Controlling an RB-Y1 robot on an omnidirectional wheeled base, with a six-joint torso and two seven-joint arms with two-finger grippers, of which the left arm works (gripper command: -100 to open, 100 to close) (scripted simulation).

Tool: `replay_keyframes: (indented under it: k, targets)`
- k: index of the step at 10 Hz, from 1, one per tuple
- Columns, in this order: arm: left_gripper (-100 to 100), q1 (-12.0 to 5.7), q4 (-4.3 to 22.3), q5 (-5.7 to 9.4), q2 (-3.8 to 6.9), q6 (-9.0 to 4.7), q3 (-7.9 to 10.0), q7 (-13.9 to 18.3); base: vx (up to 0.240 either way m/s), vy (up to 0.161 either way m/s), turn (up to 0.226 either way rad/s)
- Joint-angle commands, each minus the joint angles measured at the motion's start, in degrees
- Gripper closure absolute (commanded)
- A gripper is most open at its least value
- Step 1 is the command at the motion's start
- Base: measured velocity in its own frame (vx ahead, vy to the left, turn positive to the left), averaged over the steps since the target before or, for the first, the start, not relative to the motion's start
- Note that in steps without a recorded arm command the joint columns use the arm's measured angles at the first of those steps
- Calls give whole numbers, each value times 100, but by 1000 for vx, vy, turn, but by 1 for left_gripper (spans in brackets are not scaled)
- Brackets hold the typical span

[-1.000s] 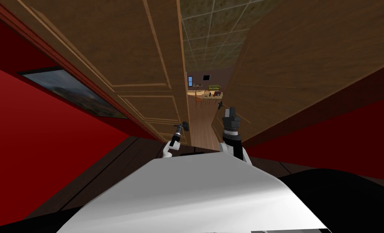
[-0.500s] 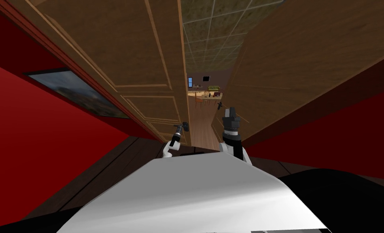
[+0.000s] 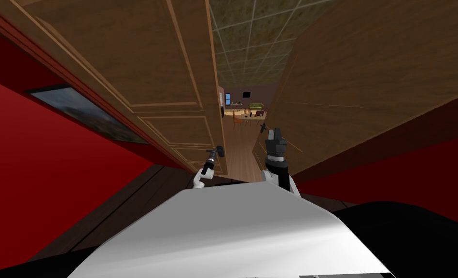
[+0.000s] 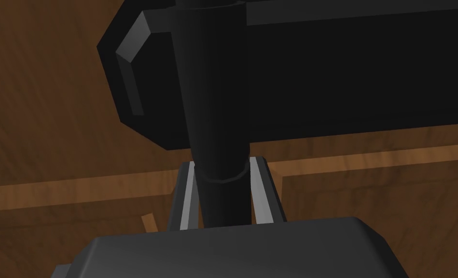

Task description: Push the door open

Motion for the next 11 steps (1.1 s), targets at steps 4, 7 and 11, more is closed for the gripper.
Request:
replay_keyframes:
  k: [4, 7, 11]
  targets:
    - [100, -75, 11, 43, 77, -17, 397, -74, 184, -119, 70]
    - [100, -113, 57, 66, 83, -16, 587, -111, 127, -99, 73]
    - [100, -152, 105, 90, 77, -15, 786, -150, 94, -89, 57]
